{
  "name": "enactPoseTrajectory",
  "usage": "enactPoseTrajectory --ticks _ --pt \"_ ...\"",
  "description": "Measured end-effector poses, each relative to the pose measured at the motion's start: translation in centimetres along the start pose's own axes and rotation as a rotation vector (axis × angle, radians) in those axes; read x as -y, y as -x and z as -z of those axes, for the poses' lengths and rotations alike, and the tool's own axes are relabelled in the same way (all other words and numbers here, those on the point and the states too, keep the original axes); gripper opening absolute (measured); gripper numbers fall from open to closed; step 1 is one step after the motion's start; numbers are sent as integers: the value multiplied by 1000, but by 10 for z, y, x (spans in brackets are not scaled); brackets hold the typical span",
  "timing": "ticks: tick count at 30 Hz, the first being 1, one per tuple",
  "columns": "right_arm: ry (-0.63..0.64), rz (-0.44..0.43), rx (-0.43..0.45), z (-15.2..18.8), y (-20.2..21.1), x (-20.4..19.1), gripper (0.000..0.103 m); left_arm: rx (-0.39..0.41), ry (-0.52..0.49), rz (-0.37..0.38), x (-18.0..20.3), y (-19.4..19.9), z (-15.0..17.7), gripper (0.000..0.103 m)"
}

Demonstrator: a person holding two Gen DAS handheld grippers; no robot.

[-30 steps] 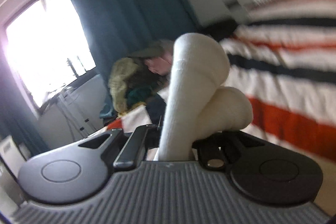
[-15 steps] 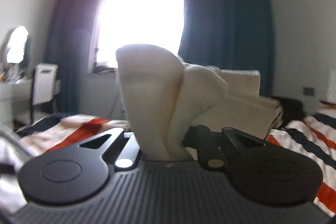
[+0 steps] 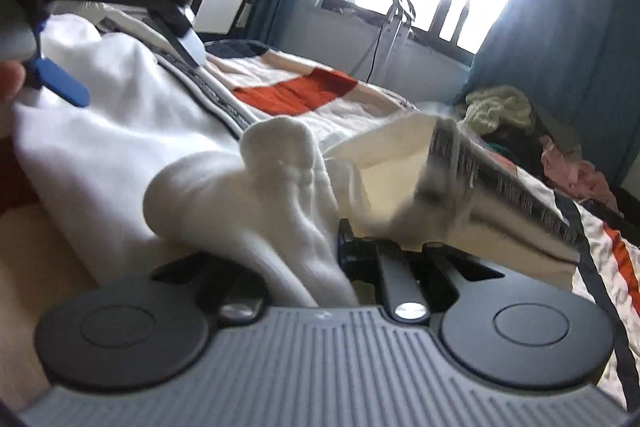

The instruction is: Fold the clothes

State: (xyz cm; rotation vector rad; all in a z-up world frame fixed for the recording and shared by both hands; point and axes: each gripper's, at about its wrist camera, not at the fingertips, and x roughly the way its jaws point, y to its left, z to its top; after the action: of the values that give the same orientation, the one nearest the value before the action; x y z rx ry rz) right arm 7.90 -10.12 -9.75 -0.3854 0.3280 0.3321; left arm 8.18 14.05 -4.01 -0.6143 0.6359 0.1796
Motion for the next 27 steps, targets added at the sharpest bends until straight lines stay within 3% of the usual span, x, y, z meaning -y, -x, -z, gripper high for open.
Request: enactPoseTrajectory --ticks 5,12,18,20,22,24,27 --pt "57 20 142 -26 10 -2 12 -12 -16 38 6 -4 1 103" --pt "40 -89 -18 -12 -5 -9 12 -14 -68 23 11 -9 6 103" --pt "-10 -125 -51 -13 1 -2 15 -10 -120 38 18 -12 12 103" --pt "-26 -150 -68 -13 2 -4 20 -1 -145 39 21 -10 15 103" --pt "-29 -175 -61 -14 9 -7 51 16 -184 37 26 -7 17 103" --pt "-44 -177 -45 -15 20 -7 65 33 -216 33 29 -2 20 103" --pt "-77 -154 -42 -19 36 -4 66 54 -243 37 31 8 22 103"
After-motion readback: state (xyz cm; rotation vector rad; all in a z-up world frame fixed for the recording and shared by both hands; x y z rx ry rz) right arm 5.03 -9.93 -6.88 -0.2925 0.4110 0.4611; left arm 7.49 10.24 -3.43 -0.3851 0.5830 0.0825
